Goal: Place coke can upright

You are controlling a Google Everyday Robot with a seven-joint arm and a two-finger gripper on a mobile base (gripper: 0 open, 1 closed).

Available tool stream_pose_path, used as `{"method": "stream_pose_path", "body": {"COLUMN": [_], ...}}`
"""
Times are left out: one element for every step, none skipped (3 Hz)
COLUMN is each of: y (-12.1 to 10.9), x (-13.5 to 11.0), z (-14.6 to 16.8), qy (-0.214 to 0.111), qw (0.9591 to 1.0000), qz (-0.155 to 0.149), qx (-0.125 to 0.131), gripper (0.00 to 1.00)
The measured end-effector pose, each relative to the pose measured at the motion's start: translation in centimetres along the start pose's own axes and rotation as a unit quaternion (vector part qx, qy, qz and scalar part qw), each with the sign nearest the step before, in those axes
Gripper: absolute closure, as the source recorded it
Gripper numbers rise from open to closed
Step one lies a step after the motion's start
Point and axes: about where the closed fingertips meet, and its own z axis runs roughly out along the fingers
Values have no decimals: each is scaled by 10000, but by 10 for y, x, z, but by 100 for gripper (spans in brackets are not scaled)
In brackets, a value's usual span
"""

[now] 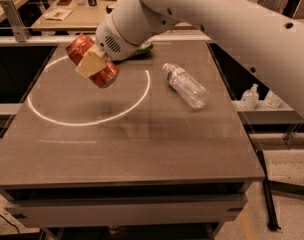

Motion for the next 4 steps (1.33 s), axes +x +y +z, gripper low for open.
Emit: {"method": "stream_pose_path", "body": {"y": [6,4,-3,-4], "x": [-6,-12,-17,-12], "z": [1,6,6,8], "qy": [-403,-1246,-2018,-2455], "qw": [9989,9912,9779,9675], "qz": [181,402,549,598], "qx": [-146,-179,-84,5], "gripper": [100,100,100,100]}}
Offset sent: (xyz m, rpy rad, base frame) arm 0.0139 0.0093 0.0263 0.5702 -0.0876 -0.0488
